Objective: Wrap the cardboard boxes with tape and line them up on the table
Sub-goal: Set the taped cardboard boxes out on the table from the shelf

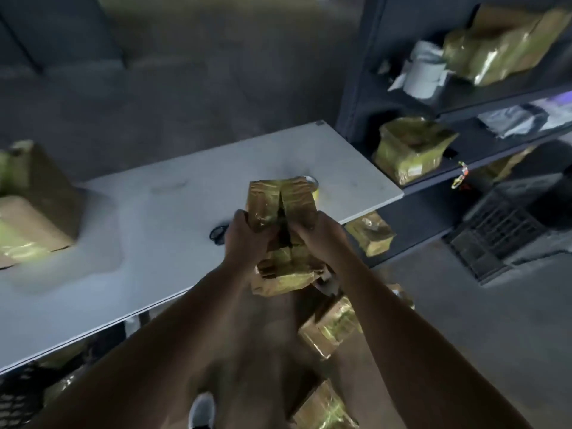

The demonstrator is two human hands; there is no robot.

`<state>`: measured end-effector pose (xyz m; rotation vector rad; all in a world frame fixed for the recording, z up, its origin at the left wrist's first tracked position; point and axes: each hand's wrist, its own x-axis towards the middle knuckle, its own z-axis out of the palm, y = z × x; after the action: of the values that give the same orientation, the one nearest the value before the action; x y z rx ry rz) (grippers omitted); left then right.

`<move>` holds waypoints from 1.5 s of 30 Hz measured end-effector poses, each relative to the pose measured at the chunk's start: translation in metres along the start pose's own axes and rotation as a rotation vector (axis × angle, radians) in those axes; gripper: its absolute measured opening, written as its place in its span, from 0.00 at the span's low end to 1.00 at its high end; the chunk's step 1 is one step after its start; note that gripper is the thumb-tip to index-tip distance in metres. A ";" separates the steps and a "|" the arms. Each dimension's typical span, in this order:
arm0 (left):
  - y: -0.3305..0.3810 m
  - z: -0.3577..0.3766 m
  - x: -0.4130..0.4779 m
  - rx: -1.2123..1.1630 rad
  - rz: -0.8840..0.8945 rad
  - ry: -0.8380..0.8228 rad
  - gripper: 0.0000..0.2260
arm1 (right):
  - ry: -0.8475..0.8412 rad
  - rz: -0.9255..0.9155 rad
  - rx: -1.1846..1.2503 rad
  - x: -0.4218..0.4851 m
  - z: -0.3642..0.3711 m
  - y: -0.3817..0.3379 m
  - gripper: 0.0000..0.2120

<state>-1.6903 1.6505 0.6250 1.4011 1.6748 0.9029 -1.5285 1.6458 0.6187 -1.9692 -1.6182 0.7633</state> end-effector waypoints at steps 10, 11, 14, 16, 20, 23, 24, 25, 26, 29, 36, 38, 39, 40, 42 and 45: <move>-0.039 -0.166 0.072 -0.080 -0.070 0.221 0.21 | -0.112 -0.141 0.009 0.055 0.088 -0.178 0.30; -0.046 -0.181 0.082 -0.089 -0.076 0.231 0.22 | -0.107 -0.142 0.004 0.061 0.099 -0.195 0.31; -0.068 -0.227 0.117 -0.087 -0.167 0.248 0.26 | -0.108 -0.146 -0.007 0.086 0.131 -0.241 0.30; -0.081 -0.257 0.144 -0.068 -0.214 0.249 0.18 | -0.113 -0.131 0.017 0.107 0.154 -0.272 0.26; -0.106 -0.302 0.185 -0.096 -0.266 0.256 0.09 | -0.164 -0.112 -0.004 0.137 0.206 -0.320 0.19; -0.123 -0.323 0.203 -0.080 -0.287 0.276 0.05 | -0.220 -0.092 -0.028 0.151 0.239 -0.336 0.14; -0.129 -0.328 0.208 -0.076 -0.303 0.265 0.05 | -0.229 -0.080 -0.032 0.155 0.249 -0.340 0.14; -0.134 -0.332 0.213 -0.083 -0.326 0.244 0.05 | -0.233 -0.067 -0.037 0.159 0.257 -0.343 0.15; -0.139 -0.336 0.218 -0.100 -0.351 0.215 0.06 | -0.236 -0.053 -0.046 0.163 0.265 -0.346 0.16; -0.151 -0.344 0.234 -0.155 -0.388 0.142 0.06 | -0.255 -0.043 -0.087 0.174 0.285 -0.352 0.18; -0.163 -0.345 0.267 -0.026 -0.372 0.112 0.09 | -0.274 -0.056 -0.096 0.201 0.319 -0.356 0.17; -0.164 -0.344 0.276 -0.008 -0.401 0.063 0.23 | -0.315 -0.057 -0.080 0.209 0.323 -0.356 0.18; -0.162 -0.344 0.279 0.009 -0.419 0.042 0.27 | -0.348 -0.060 -0.077 0.213 0.324 -0.356 0.19; -0.161 -0.342 0.281 0.045 -0.428 0.034 0.30 | -0.382 -0.063 -0.080 0.217 0.324 -0.356 0.21; -0.158 -0.336 0.284 0.162 -0.425 0.062 0.31 | -0.431 -0.069 -0.099 0.223 0.321 -0.356 0.22; -0.143 -0.325 0.285 0.309 -0.284 0.191 0.25 | -0.440 -0.068 -0.096 0.229 0.309 -0.355 0.23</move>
<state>-2.0739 1.8952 0.6176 1.2552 2.1683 0.6519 -1.9603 1.9418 0.6035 -1.8887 -1.9904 1.1739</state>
